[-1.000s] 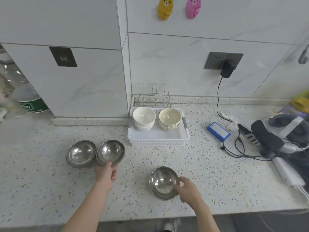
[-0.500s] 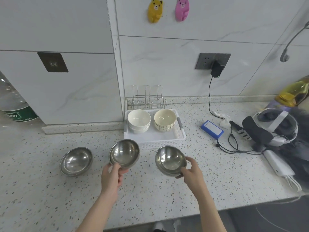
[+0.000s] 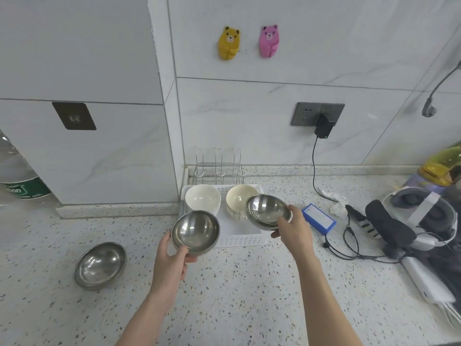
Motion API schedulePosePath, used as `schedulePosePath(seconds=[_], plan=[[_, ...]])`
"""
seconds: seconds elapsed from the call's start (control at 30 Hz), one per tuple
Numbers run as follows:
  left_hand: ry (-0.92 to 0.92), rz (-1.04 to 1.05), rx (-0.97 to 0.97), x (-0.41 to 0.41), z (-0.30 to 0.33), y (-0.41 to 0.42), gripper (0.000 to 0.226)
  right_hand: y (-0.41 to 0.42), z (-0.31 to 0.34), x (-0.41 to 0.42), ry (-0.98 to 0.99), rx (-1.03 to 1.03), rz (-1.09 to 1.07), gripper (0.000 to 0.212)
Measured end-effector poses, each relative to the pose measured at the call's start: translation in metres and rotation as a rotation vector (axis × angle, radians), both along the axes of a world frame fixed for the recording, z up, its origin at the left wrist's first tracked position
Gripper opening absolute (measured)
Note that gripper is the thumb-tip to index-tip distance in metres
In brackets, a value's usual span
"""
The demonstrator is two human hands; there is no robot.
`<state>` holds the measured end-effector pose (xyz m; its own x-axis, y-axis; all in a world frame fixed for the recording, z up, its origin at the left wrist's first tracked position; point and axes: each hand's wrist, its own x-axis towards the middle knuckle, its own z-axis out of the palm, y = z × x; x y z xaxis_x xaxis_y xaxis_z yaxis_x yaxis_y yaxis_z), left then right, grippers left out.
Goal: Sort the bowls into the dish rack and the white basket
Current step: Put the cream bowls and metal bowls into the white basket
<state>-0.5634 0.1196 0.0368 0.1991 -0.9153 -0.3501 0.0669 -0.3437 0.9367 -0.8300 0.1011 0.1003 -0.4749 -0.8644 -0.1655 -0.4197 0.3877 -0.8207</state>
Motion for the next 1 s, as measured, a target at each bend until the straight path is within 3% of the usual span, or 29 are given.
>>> schedulePosePath(seconds=[0.17,0.83,1.0], plan=[[0.012,-0.020,0.017,-0.003,0.001,-0.010,0.061,-0.024,0.004,-0.008,0.069,0.113,0.094,0.013],[0.150,-0.053,0.070,-0.002,0.009,-0.037,0.052,-0.115,0.035,0.003,0.281,0.686,0.456,0.023],[0.166,-0.045,0.093,0.002,0.009,-0.039,0.048,-0.125,0.022,0.010,0.310,0.774,0.446,0.022]])
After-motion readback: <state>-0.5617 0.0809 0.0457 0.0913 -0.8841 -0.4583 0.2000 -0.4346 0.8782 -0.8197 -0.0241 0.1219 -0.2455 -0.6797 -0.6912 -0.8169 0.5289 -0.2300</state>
